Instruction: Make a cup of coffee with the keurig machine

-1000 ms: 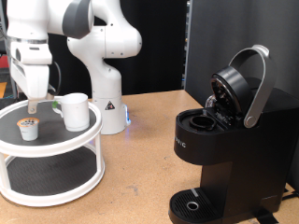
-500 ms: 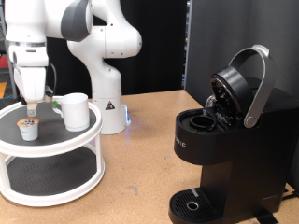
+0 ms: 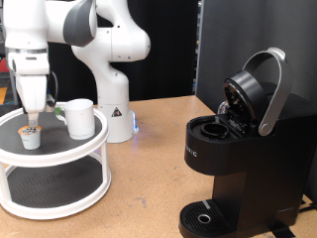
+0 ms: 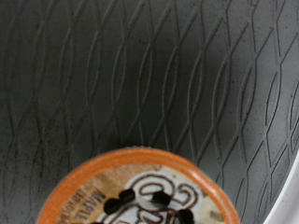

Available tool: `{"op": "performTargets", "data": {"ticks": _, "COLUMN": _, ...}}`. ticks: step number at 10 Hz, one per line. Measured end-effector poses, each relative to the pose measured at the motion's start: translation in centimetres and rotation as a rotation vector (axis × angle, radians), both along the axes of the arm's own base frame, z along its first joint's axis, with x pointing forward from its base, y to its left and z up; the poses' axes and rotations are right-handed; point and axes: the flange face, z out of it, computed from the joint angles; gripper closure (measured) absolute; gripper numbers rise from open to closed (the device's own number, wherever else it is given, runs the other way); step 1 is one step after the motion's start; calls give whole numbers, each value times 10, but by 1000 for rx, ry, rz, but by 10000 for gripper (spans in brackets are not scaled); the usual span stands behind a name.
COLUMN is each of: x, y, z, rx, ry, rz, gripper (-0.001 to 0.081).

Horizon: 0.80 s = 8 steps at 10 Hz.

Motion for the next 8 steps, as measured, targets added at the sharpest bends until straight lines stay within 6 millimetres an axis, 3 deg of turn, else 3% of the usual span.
{"op": "performTargets", "data": {"ticks": 8, "x": -2, "y": -4, "z": -5, "rx": -33, "ry": 26, "rz": -34, "gripper": 3}}
